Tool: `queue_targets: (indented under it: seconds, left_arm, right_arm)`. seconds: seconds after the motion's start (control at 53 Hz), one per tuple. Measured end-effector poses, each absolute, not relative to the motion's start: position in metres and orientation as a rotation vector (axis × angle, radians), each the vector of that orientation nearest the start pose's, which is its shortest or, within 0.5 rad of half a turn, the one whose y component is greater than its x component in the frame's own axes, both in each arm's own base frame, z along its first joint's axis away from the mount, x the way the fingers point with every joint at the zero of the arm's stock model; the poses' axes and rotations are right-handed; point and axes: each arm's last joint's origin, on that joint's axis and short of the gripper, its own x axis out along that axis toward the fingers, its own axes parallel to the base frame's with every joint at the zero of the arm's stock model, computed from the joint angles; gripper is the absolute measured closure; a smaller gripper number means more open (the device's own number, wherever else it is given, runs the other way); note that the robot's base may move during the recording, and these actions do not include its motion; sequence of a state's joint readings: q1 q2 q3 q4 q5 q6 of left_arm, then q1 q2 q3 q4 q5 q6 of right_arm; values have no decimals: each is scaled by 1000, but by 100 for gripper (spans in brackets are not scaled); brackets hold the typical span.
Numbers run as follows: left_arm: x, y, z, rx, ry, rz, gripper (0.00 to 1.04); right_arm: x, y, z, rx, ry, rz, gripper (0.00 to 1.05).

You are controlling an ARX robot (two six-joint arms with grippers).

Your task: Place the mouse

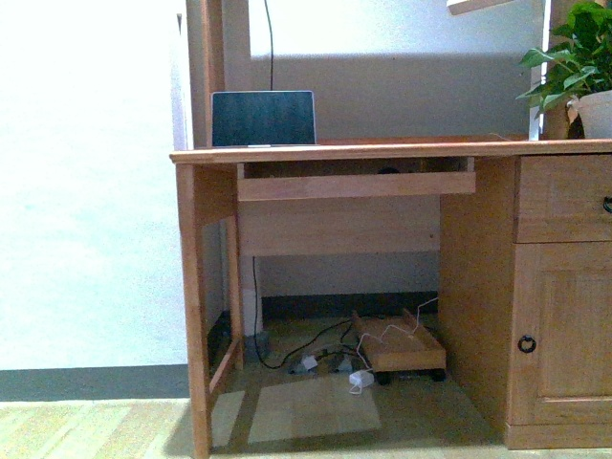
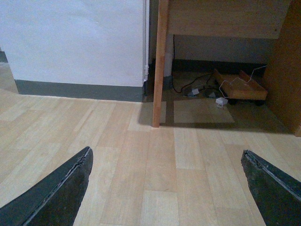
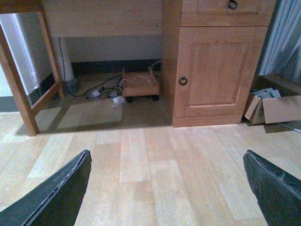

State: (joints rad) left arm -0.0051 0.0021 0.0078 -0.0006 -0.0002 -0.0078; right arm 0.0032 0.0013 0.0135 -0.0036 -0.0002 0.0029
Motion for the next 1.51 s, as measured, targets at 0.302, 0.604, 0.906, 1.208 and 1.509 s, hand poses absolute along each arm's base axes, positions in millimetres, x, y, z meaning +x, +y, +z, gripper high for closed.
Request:
queue_targets:
  seconds: [0.302,0.604,0.906,1.208,1.509]
  left_arm:
    - [97,0,166,-8,-5,-5,8]
    - [97,0,166,-8,-5,-5,8]
    - [97,0,166,-8,-5,-5,8]
    - [97,0,166,-8,-5,-5,8]
    - [97,0,166,-8,-5,-5,8]
  right_arm:
    - [97,0,168,3,-9,4,7]
    - [97,0,168,3,-9,4,7]
    - [97,0,168,3,-9,4,7]
    - [97,0,168,3,-9,4,7]
    - [97,0,168,3,-9,4,7]
